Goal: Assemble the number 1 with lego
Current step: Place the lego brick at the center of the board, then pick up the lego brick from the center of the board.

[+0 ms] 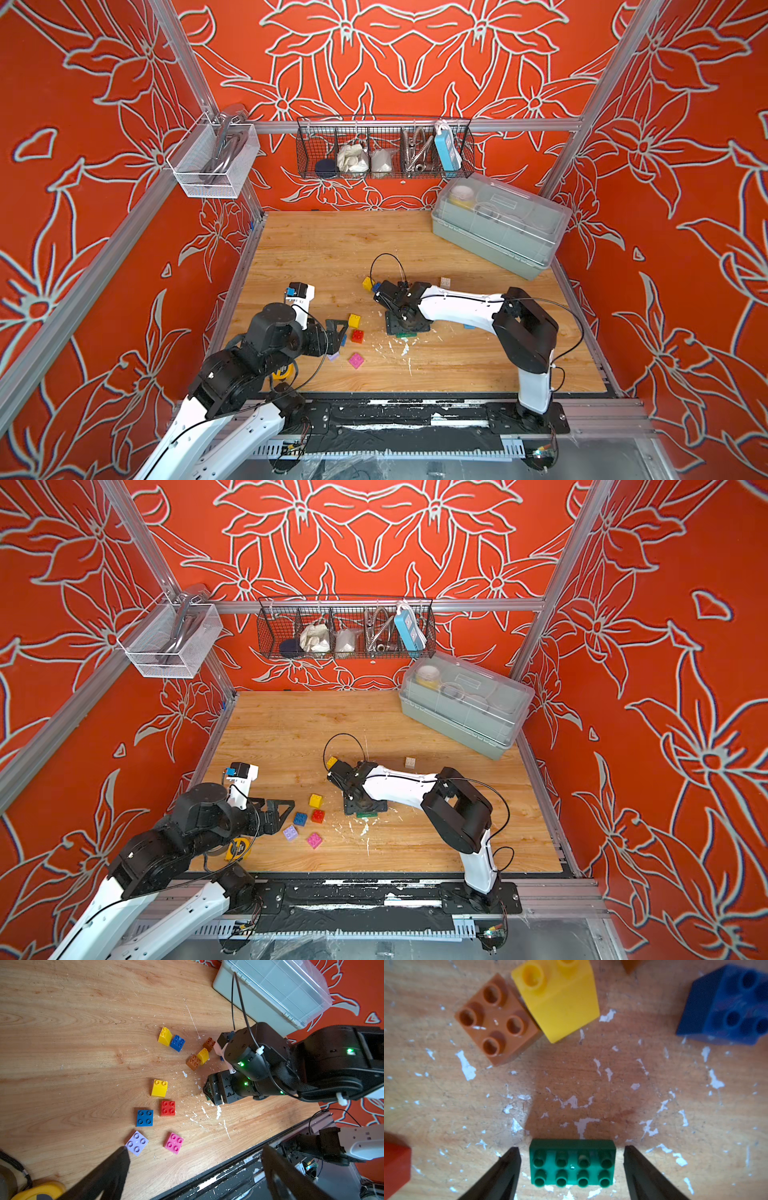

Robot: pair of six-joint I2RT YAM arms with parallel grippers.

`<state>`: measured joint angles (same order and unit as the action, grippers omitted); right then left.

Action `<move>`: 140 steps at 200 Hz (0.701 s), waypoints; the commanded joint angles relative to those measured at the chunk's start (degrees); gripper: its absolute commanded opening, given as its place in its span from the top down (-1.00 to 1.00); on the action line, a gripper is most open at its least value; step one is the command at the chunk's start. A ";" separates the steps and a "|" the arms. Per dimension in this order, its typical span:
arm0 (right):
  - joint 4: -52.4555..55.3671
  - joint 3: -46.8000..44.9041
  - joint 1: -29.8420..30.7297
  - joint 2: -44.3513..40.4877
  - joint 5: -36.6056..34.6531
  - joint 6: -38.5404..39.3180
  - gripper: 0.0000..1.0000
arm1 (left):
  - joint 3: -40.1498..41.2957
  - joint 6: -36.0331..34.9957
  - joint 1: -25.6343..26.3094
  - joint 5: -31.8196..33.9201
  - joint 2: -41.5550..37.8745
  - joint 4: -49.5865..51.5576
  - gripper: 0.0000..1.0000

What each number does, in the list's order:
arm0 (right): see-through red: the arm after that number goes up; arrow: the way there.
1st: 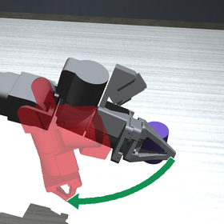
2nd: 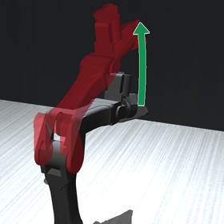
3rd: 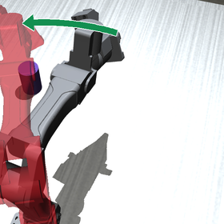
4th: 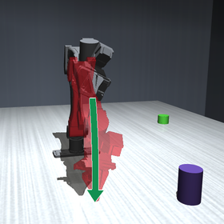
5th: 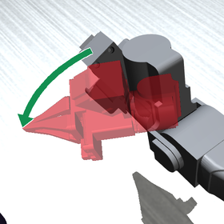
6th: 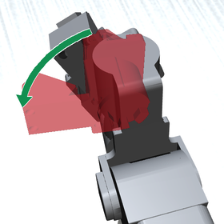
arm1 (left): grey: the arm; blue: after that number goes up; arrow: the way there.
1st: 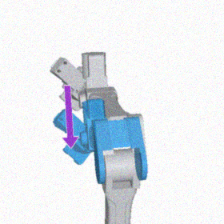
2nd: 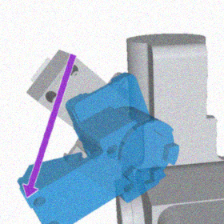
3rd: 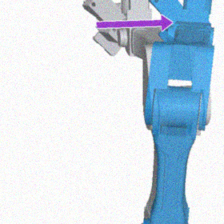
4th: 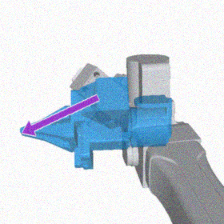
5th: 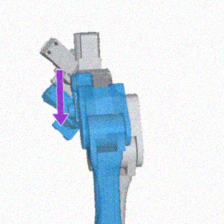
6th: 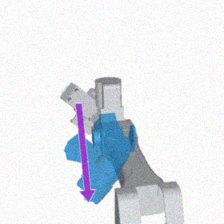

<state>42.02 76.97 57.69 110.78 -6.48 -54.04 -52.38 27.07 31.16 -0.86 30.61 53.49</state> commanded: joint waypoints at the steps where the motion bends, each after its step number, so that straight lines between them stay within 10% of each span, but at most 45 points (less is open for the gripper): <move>1: 3.38 1.03 0.48 -1.30 -2.05 1.33 -0.71 | 0.62 0.12 0.29 0.51 0.34 -0.14 -0.97; 140: -2.46 10.00 16.15 2.45 10.44 22.71 -0.48 | 0.67 1.44 0.31 3.56 -5.83 0.56 -0.97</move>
<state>39.57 83.70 73.91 109.89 3.07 -33.67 -52.38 28.01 31.18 1.10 26.96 53.63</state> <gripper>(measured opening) 0.742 0.986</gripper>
